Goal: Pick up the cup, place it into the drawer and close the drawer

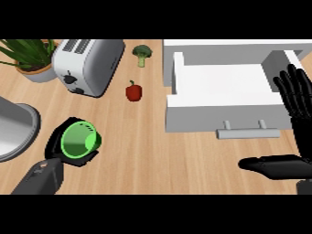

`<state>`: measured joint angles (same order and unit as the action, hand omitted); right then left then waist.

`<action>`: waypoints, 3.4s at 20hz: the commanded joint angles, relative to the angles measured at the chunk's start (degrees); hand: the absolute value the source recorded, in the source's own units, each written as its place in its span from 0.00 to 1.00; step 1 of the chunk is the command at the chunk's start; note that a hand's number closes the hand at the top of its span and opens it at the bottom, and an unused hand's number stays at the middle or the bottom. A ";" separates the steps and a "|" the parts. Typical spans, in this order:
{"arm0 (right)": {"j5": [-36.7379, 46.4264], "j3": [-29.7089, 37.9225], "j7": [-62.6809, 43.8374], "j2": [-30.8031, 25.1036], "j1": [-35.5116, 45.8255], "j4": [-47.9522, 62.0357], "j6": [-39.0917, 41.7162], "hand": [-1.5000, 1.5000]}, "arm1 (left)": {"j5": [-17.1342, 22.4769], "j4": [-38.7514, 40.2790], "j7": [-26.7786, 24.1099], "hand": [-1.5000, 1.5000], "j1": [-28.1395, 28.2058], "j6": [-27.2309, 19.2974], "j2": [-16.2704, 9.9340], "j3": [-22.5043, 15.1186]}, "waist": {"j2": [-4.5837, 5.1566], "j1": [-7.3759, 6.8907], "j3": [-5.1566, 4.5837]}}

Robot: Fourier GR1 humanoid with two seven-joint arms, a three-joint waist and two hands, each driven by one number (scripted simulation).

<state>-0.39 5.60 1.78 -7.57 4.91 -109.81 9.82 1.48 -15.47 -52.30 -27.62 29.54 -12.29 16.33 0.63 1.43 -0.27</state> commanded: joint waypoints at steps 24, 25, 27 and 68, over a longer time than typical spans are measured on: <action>-1.69 3.15 -1.27 -1.86 -2.76 -3.36 1.14 0.00 | 6.46 -24.86 0.83 1.00 -4.29 -7.44 4.66 -0.74 | -1.05 -1.57 0.33; -3.02 4.41 0.45 -2.77 -6.15 -3.35 2.97 0.00 | 7.08 -26.22 3.39 1.00 -8.15 -12.17 6.85 -0.34 | -1.16 -1.16 0.37; -2.09 3.95 -0.83 -1.45 -4.74 -2.73 1.09 0.00 | 6.92 -33.77 9.64 1.00 -7.12 -14.66 8.25 -2.73 | -1.30 -2.11 0.38; -5.13 5.28 -1.25 -3.98 3.12 2.71 4.93 0.00 | 28.99 -10.56 34.08 1.00 -47.66 -51.69 12.29 -38.33 | 0.24 2.78 0.34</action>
<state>-4.21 11.06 2.46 -10.96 5.22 -107.84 14.17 28.14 -29.30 -19.59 -72.32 -19.42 -0.01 -18.28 0.63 3.29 0.06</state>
